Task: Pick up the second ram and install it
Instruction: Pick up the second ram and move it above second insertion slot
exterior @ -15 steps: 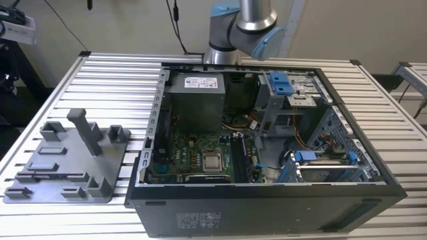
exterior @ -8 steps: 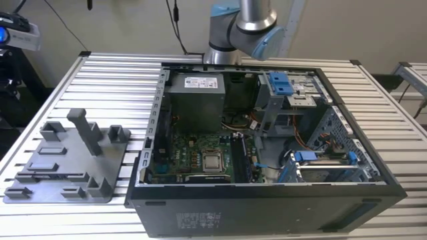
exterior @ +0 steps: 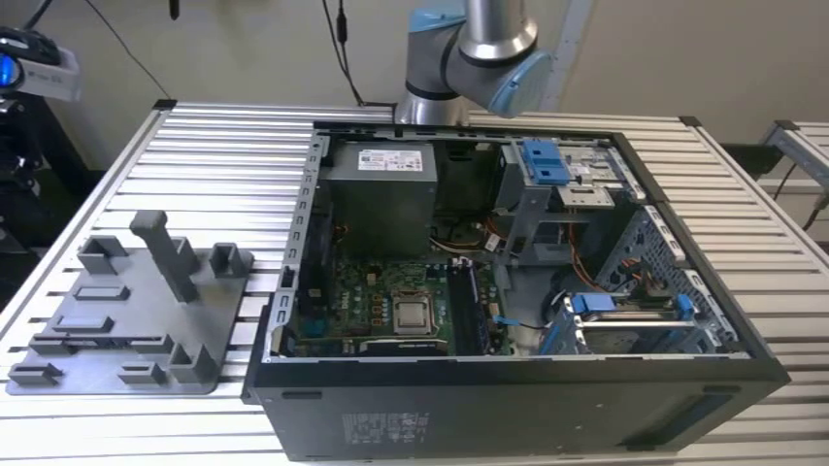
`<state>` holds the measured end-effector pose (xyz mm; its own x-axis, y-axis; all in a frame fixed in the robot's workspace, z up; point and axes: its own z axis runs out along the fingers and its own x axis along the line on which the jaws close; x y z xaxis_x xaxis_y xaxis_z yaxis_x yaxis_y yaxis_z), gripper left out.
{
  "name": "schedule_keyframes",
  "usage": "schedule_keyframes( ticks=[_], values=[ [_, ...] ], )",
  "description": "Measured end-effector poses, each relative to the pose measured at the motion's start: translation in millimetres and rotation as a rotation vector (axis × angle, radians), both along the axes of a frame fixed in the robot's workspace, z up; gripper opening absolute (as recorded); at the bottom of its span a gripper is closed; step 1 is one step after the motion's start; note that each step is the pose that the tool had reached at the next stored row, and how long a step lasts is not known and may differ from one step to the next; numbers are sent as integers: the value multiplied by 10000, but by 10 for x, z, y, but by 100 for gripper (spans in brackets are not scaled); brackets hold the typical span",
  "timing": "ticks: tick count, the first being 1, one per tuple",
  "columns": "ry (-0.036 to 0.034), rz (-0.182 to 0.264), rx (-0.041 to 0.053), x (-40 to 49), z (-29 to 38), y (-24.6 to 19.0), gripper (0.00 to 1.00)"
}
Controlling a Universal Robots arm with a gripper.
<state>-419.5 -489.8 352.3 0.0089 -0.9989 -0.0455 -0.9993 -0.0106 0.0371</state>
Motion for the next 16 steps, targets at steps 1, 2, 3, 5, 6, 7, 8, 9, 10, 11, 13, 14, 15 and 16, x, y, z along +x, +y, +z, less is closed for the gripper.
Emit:
schedule_keyframes(
  ticks=[1,2,3,5,6,7,8,9,10,11,13,14,15,16],
  values=[
    [2,0,-30,0,-8,0,42],
    [2,0,-63,0,-16,0,42],
    [2,0,-93,0,-26,0,42],
    [1,-1,-150,0,-49,0,42],
    [1,0,-184,0,-60,0,42],
    [2,0,-218,0,-71,0,42],
    [2,0,-248,0,-82,0,42],
    [1,1,-273,0,-92,0,42],
    [-8,2,-287,0,-98,0,42],
    [-26,4,-294,0,-103,0,42],
    [-35,6,-298,0,-104,0,42],
    [-35,6,-298,0,-104,0,42],
    [-38,6,-298,0,-110,0,42],
    [-39,6,-299,0,-121,0,42]
  ],
)
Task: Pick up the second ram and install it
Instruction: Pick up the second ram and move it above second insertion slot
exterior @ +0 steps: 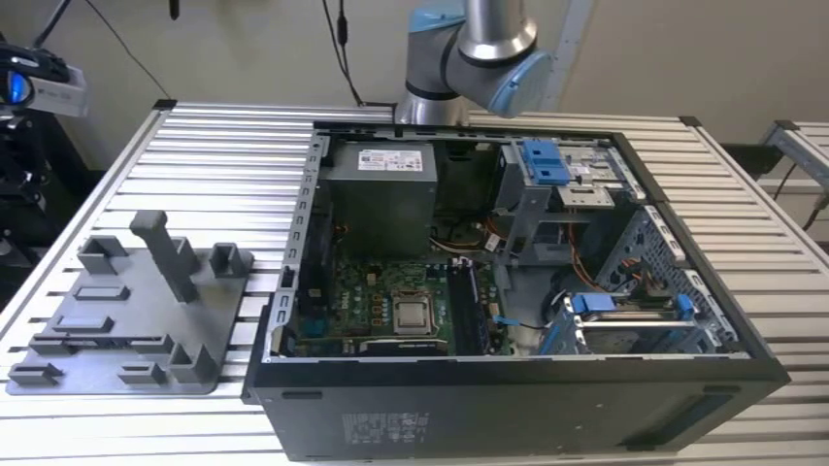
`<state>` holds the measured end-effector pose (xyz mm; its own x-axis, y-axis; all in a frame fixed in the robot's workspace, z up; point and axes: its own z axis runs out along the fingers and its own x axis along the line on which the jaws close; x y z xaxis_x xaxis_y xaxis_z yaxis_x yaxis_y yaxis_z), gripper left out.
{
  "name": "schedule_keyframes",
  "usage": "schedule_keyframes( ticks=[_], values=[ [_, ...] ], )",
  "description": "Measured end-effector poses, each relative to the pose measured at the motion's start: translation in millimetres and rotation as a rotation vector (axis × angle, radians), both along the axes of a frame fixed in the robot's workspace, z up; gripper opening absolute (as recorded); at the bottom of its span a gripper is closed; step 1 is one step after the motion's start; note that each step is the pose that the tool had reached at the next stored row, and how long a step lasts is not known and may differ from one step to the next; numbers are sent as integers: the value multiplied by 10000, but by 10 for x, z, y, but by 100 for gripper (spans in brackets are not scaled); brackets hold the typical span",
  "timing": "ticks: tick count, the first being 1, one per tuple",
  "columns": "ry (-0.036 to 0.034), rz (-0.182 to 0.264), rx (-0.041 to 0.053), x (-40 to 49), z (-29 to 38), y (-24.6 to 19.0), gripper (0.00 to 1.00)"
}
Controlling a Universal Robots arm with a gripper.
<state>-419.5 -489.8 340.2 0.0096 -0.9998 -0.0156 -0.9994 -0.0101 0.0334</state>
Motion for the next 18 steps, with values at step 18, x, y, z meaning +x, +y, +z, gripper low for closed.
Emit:
schedule_keyframes(
  ticks=[18],
  values=[
    [-22,-1,180,0,-183,1,42]
  ],
)
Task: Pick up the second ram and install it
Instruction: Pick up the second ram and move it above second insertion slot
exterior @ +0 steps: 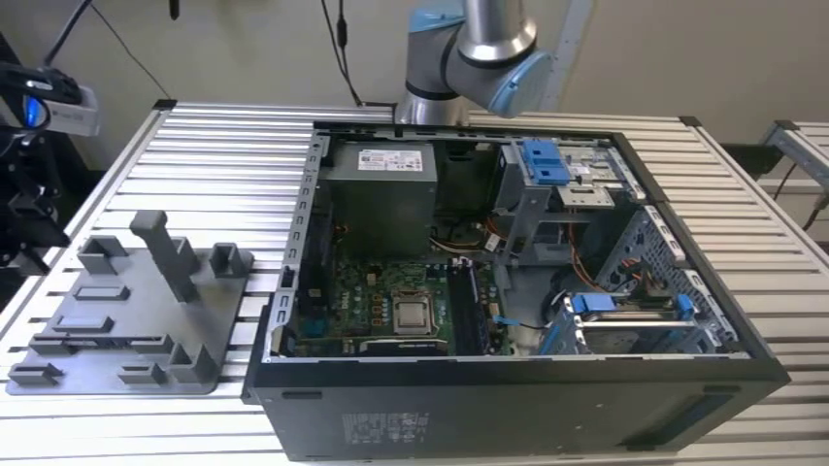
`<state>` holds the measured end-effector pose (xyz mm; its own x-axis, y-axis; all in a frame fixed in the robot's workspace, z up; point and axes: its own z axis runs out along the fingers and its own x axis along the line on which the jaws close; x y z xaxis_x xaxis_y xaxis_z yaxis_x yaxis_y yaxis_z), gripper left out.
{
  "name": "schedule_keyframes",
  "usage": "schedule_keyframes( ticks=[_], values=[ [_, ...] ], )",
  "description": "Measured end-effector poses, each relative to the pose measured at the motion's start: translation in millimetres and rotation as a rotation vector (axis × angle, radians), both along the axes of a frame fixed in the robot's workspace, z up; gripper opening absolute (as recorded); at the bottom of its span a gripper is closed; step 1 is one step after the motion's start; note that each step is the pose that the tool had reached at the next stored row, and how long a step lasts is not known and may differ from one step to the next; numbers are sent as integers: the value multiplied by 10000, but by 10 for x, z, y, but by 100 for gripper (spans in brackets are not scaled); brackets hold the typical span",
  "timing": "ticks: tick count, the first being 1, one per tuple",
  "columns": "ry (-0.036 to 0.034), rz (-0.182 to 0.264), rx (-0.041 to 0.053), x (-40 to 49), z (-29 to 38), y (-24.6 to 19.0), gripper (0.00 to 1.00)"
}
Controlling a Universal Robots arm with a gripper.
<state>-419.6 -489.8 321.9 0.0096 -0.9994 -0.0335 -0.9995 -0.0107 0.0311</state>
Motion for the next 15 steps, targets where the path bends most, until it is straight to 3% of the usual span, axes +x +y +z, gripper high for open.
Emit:
schedule_keyframes(
  ticks=[15],
  values=[
    [1,157,-2,-8,-202,-1,42]
  ],
)
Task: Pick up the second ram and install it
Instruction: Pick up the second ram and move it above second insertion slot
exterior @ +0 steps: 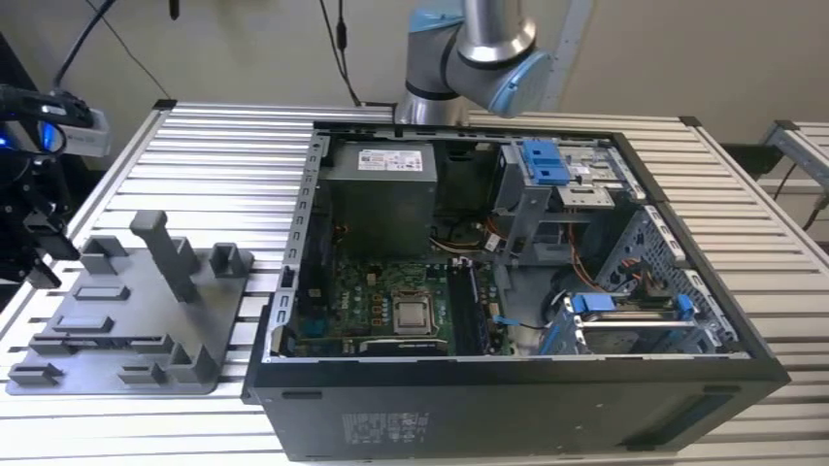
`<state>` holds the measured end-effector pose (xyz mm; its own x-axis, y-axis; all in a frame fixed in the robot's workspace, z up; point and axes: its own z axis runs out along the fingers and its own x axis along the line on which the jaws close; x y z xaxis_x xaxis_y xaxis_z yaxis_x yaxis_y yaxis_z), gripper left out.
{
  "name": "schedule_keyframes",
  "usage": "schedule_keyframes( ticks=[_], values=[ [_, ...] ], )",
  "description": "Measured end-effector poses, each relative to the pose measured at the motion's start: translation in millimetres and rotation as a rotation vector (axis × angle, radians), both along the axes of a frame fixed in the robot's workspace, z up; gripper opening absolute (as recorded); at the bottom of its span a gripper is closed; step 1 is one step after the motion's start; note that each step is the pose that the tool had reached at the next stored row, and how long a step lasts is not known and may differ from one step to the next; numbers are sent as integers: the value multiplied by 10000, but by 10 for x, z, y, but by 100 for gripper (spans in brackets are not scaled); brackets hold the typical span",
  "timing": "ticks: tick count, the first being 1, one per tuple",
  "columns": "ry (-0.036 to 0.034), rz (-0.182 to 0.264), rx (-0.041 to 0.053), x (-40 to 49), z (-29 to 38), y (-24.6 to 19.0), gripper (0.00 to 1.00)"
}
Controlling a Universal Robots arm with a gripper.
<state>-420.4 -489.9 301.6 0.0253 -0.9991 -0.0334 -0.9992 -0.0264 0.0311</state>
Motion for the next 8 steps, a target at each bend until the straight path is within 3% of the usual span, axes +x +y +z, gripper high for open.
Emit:
schedule_keyframes(
  ticks=[8],
  values=[
    [-1,210,0,-22,-96,0,42]
  ],
)
